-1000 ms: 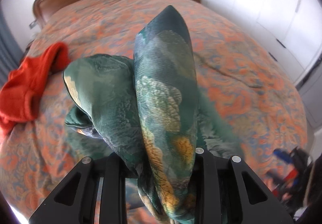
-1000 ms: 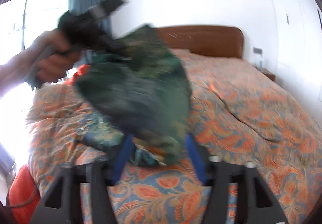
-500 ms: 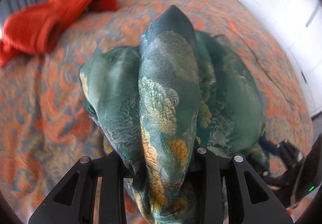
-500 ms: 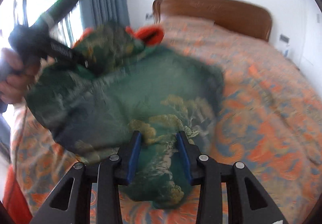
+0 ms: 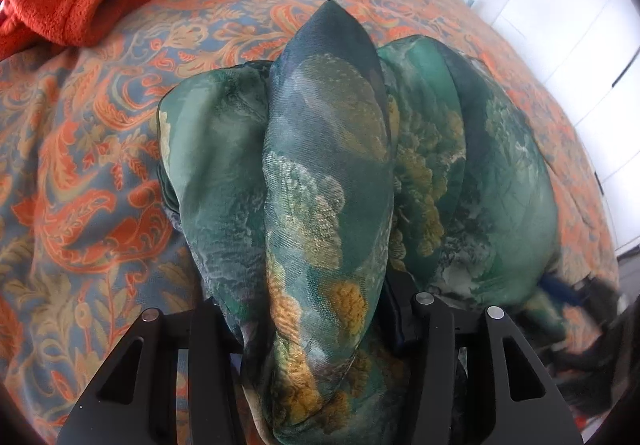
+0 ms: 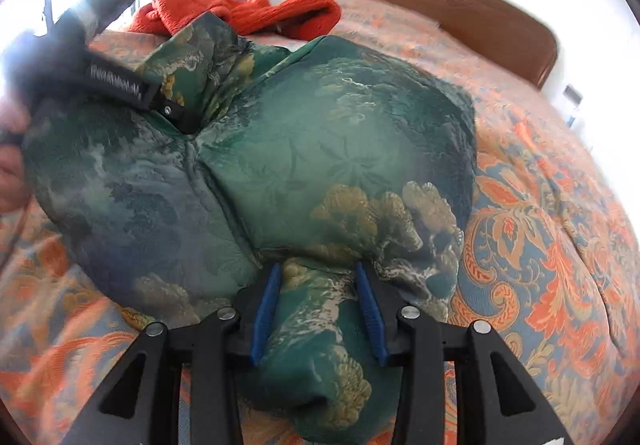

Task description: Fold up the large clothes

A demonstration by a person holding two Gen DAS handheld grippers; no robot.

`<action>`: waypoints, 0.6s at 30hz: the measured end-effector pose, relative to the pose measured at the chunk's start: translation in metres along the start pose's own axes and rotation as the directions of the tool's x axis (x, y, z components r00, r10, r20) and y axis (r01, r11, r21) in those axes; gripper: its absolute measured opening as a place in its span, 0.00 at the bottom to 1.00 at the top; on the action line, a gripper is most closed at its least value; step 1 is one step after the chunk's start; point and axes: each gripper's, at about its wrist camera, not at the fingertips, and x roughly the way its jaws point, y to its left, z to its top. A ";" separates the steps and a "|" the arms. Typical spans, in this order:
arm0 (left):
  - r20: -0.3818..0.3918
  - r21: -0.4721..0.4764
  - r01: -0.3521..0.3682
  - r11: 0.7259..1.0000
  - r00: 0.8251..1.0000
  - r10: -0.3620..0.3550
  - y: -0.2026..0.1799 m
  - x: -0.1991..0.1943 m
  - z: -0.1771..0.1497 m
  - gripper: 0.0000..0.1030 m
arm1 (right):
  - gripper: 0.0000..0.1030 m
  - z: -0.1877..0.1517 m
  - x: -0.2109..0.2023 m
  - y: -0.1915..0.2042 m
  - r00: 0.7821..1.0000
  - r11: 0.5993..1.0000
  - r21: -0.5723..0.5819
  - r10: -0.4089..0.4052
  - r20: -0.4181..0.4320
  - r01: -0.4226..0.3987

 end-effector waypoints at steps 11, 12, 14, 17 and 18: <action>0.018 -0.018 0.043 0.999 0.999 -0.042 0.015 -0.008 -0.016 0.49 | 0.38 0.142 0.027 -0.072 0.989 0.936 0.323 0.118 0.086 -0.140; 0.019 -0.020 0.046 0.999 0.999 -0.045 0.018 -0.008 -0.017 0.49 | 0.38 0.151 0.044 -0.068 0.990 0.937 0.322 0.120 0.069 -0.136; 0.017 -0.029 0.054 0.998 0.998 -0.054 0.022 -0.004 -0.018 0.49 | 0.38 0.158 0.078 -0.062 0.992 0.933 0.339 0.125 0.013 -0.122; 0.018 -0.048 0.073 0.996 0.997 -0.072 0.026 0.000 -0.020 0.49 | 0.35 0.152 0.129 -0.065 0.991 0.924 0.376 0.109 -0.082 -0.071; 0.019 -0.051 0.075 0.996 0.997 -0.074 0.026 0.001 -0.020 0.49 | 0.35 0.148 0.136 -0.069 0.990 0.916 0.394 0.118 -0.078 -0.078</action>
